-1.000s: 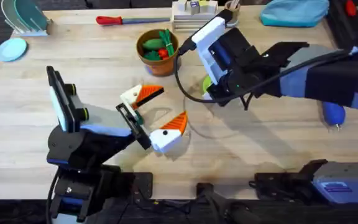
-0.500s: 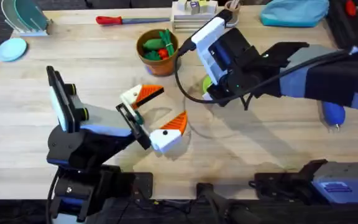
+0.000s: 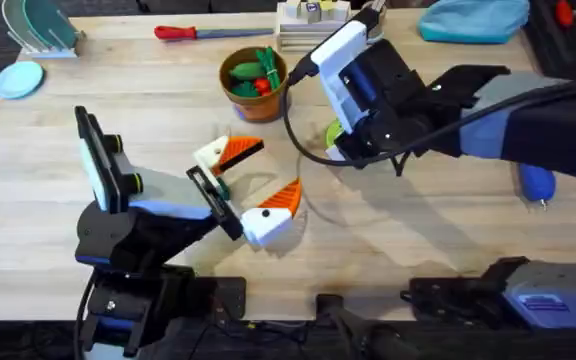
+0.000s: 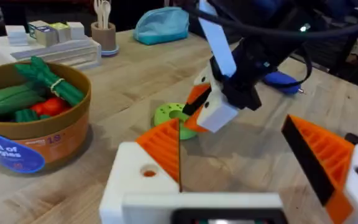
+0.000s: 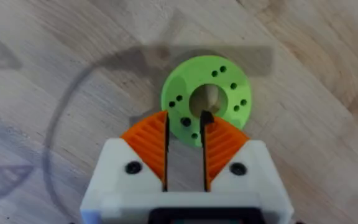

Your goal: Pick up the gripper from the table and insert it into the empty holder that is missing its gripper. Then pick up a screw, insert it into the mounting hole, and use the screwdriver to tighten it. Finally, clean up the table by picking up the vegetable and placing it into the bucket.

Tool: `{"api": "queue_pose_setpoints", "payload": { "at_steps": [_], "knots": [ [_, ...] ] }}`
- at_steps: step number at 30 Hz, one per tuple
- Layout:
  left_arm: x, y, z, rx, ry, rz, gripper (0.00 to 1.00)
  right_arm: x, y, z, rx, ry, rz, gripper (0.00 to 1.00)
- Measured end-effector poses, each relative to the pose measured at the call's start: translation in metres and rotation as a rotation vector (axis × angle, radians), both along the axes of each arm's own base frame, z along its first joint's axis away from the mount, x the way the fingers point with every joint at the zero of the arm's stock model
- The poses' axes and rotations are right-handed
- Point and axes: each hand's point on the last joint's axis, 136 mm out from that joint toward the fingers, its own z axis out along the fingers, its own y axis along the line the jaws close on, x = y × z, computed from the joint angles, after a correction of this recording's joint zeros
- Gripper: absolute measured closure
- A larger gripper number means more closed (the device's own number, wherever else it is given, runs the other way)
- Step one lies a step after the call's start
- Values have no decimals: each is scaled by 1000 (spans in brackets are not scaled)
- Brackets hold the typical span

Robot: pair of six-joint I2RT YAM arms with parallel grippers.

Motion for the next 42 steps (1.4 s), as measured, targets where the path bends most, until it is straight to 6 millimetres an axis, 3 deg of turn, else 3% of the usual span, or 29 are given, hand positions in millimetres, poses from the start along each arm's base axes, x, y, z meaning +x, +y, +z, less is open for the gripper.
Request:
{"api": "queue_pose_setpoints", "payload": {
  "at_steps": [9, 15, 24, 39, 42],
  "knots": [
    [0, 0, 0, 0, 0, 0, 9, -1, -1, 0, -2, 3, 0, 700],
    [0, 0, 0, 0, 0, 0, 8, -1, 0, -1, -2, 4, 0, 829],
    [0, 0, 0, 0, 0, 0, 8, 0, 0, -1, -1, 3, 0, 696],
    [0, 0, 0, 0, 0, 0, 8, 0, 0, -11, -11, 26, -16, 708],
    [0, 0, 0, 0, 1, 0, 7, 0, 0, -10, -8, 25, -20, 800]
  ]
}}
